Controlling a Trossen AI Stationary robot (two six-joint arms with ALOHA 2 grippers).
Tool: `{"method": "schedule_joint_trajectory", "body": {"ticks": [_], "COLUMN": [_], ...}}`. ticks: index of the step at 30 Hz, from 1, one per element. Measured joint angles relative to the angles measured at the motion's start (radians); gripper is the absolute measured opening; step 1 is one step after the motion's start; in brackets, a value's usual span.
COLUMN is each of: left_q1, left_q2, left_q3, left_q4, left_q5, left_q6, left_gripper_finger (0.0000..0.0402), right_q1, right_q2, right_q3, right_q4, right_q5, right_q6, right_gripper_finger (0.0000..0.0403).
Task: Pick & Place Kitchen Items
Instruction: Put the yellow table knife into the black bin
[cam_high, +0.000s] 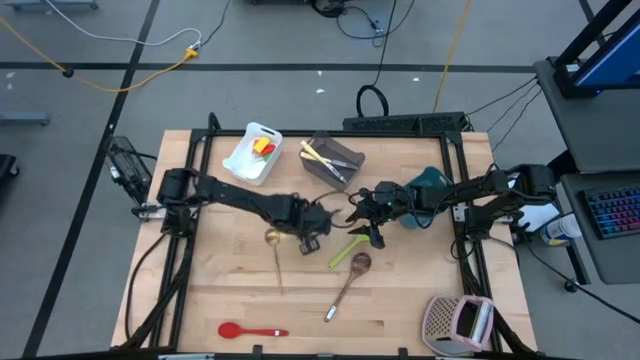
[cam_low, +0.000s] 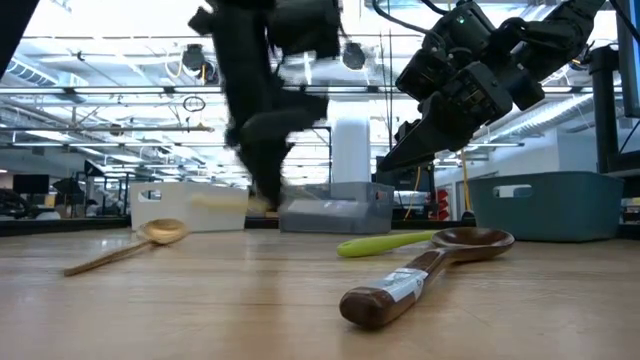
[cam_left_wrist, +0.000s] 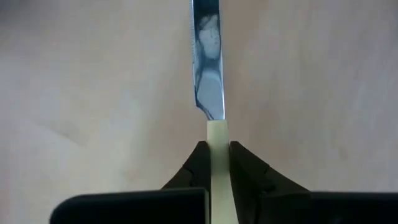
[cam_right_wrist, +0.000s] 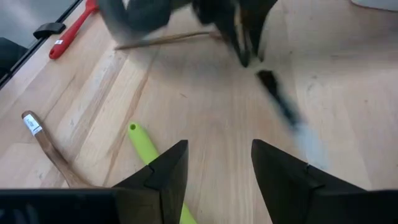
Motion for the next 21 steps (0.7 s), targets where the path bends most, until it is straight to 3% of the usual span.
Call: {"method": "schedule_joint_trajectory", "body": {"ticks": [3,7,12,17,21], "left_q1": [0.030,0.083,0.161,0.236,0.291], "left_q2": [-0.036,-0.059,-0.080,-0.081,-0.078], "left_q3": [0.062,0.110,0.162,0.267,0.357], "left_q4": [-0.114,-0.172,-0.189,-0.257,-0.259], "left_q5": [-0.085,-0.088,-0.099,-0.225,-0.206], "left_q6": [0.053,0.129,0.331,0.668,0.953], "left_gripper_finger": [0.0019,0.0026,0.0022,0.0022,0.0030], "right_q1": [0.000,0.000,0.000,0.000,0.000], "right_q2": [0.000,0.000,0.000,0.000,0.000], "right_q3": [0.000,0.000,0.000,0.000,0.000], "right_q4": [0.000,-0.002,0.002,0.000,0.000], "right_q5": [0.000,0.000,0.000,0.000,0.000], "right_q6": [-0.002,-0.002,-0.012,-0.018,-0.018], "right_gripper_finger": [0.0169,0.0169,0.0169,0.0169,0.0169]}}
